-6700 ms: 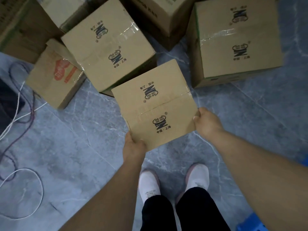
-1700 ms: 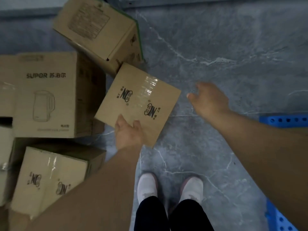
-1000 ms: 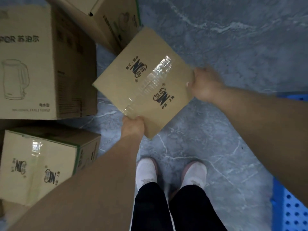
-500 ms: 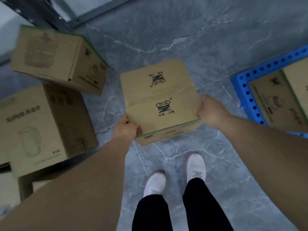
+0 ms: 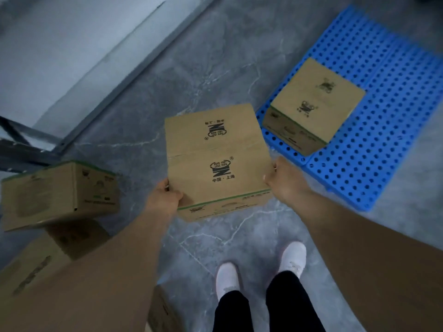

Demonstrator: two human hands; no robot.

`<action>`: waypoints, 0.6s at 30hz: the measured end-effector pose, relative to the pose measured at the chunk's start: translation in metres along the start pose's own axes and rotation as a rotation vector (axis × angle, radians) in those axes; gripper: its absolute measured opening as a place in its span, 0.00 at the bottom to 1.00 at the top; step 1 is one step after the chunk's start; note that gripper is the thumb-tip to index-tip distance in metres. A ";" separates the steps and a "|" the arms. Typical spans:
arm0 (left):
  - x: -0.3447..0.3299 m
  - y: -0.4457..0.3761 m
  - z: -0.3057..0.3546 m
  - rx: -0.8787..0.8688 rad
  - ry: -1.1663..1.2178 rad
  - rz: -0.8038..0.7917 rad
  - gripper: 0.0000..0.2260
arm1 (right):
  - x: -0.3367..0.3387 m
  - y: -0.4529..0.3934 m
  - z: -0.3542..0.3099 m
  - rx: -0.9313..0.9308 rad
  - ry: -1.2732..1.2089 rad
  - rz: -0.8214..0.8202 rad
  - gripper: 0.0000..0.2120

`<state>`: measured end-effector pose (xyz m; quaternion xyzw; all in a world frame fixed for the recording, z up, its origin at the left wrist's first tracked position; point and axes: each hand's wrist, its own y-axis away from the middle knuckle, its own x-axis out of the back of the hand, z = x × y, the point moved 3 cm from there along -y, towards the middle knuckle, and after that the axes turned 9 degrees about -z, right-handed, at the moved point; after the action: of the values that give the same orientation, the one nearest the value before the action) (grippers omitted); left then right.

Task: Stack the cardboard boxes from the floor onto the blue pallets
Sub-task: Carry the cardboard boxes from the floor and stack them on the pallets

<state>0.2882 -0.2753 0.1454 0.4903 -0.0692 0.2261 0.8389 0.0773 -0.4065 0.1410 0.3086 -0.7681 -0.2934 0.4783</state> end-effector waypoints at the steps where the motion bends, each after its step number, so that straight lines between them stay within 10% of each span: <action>1: -0.005 0.009 0.011 -0.023 -0.026 -0.010 0.19 | 0.010 0.008 0.006 -0.011 -0.017 0.015 0.09; 18: -0.197 0.099 0.209 -0.388 -0.452 -0.271 0.20 | 0.211 0.096 0.162 -0.199 -0.416 0.309 0.10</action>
<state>0.0912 -0.4733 0.2640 0.3640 -0.2292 -0.0196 0.9025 -0.1637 -0.4798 0.2696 0.0724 -0.8551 -0.3478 0.3776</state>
